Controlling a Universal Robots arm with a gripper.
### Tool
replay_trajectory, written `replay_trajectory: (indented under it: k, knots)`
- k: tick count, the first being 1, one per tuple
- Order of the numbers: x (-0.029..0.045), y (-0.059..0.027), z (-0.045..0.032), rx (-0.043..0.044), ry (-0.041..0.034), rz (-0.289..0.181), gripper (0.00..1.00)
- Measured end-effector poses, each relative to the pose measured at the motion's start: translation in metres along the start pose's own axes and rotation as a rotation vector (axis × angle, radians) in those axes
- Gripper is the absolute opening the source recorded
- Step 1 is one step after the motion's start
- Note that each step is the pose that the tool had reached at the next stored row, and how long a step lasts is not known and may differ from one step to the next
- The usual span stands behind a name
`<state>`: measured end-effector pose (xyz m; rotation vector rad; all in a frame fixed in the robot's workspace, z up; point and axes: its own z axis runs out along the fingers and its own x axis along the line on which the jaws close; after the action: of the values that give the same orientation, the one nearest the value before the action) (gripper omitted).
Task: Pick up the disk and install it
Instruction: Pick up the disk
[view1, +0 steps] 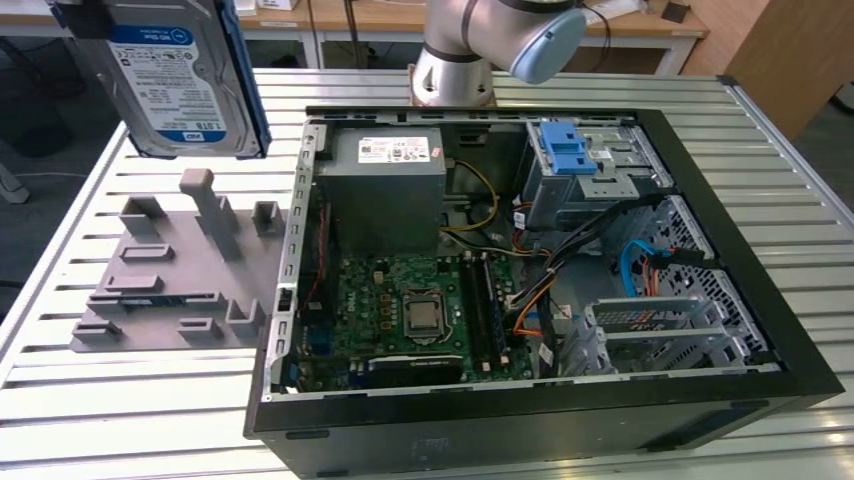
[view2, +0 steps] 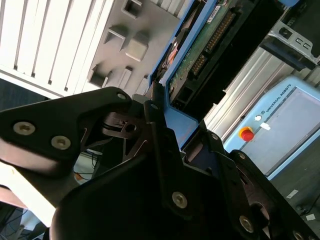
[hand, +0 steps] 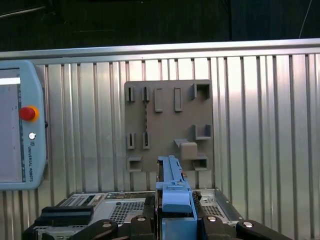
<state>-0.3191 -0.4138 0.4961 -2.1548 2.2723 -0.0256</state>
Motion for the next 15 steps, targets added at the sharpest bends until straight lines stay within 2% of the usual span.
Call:
replay_trajectory:
  k: [15]
  knots:
    - [0.0087,-0.0202,0.0004,0.0,0.0001,0.0,0.37]
